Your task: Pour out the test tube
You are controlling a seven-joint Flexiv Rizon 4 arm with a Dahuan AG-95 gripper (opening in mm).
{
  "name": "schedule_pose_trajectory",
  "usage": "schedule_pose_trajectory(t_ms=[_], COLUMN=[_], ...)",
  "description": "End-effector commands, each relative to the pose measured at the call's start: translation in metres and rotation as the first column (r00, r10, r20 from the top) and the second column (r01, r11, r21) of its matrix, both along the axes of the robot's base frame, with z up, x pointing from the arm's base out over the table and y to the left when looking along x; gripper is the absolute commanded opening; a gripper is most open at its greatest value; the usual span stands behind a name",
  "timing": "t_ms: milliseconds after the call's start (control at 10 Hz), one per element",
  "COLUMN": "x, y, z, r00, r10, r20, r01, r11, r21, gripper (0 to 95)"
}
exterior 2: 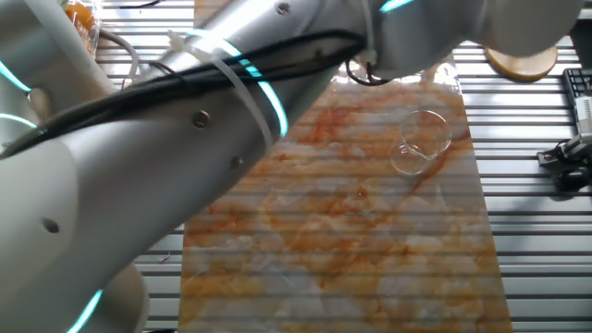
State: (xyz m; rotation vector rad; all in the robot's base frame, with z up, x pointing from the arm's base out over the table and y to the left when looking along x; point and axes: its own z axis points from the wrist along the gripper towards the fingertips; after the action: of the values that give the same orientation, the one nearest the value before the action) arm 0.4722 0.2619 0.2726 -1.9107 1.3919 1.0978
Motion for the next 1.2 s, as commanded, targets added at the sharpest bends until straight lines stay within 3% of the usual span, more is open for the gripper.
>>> schedule_pose_trajectory(t_ms=[100, 300, 700, 1200], x=[0.002, 0.001, -0.012, -0.022], y=[0.001, 0.002, 0.019, 0.024], z=[0.000, -0.001, -0.018, -0.030], r00=[0.998, 0.997, 0.998, 0.998], r10=[0.056, 0.074, 0.063, 0.053], r20=[-0.015, 0.006, -0.002, -0.017], r01=[-0.056, -0.073, -0.063, -0.052], r11=[0.998, 0.996, 0.998, 0.998], r21=[-0.023, -0.048, 0.014, 0.029], gripper=[0.0, 0.0, 0.0, 0.0])
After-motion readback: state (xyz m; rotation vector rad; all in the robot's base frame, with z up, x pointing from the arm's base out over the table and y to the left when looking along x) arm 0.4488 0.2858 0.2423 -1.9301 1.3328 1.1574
